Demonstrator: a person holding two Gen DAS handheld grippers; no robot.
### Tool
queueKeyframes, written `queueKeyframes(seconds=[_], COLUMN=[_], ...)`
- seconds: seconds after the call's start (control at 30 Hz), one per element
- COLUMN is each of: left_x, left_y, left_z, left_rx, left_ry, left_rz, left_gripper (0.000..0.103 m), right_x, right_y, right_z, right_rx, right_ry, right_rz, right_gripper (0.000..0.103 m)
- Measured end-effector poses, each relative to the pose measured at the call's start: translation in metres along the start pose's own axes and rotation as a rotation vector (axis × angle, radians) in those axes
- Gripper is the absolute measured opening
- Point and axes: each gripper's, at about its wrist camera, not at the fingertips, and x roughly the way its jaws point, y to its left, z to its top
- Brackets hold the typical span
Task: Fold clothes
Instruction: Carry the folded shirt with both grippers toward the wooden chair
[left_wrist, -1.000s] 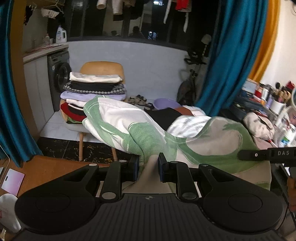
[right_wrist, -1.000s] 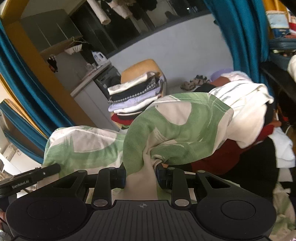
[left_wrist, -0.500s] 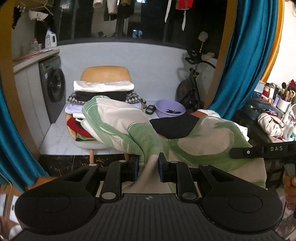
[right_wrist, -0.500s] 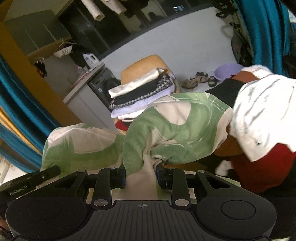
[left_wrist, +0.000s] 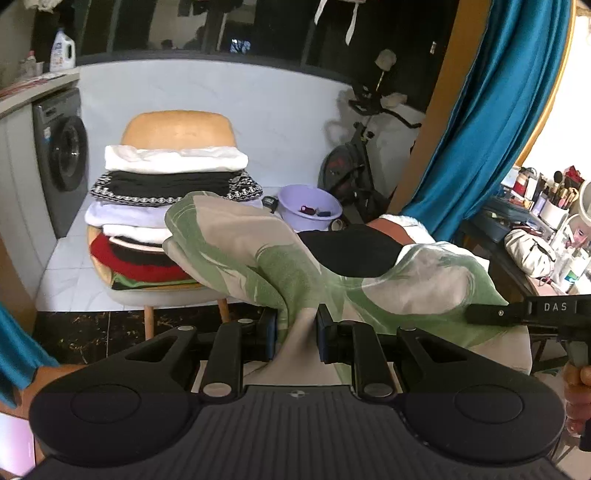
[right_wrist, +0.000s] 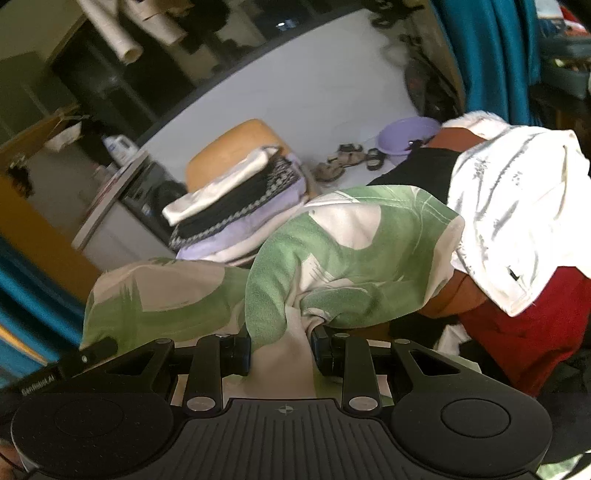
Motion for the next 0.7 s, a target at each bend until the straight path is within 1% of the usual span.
queueKeyframes(seconds=[0.1,0.2,0.33,0.47,0.53,0.63,0.7], left_x=[0.035,0.072,0.115,0.145,0.157,0.171,0.177], left_y=[0.014,0.026,0.037,0.046,0.058,0.08,0.096], left_z=[0.027,0.061,0.109,0.148,0.167,0.192,0.206], left_rx=[0.001,-0.019,-0.039,-0.044,-0.071,-0.11,-0.127], left_ry=[-0.001,-0.001,0.01,-0.023,-0.035,-0.055,-0.073], left_rz=[0.004,0.029,0.066,0.093,0.105,0.13,0.151], left_gripper=[0.021,0.021,0.021,0.021,0.021,0.021,0.021], right_x=[0.032,0.069,0.115,0.159,0.179,0.206,0.224], right_y=[-0.005,-0.015,-0.026,-0.031,-0.032,-0.024,-0.011], right_z=[0.021,0.054,0.115,0.176,0.203,0.241,0.261], right_rx=[0.001,0.011,0.035,0.001,-0.012,-0.034,-0.05], right_ry=[-0.017,-0.037,-0.053,-0.054,-0.055,-0.059,-0.066], right_rz=[0.018,0.043,0.067,0.106,0.121,0.156,0.183], right_gripper=[0.025,0.025,0.025,0.025,0.025,0.025,0.025])
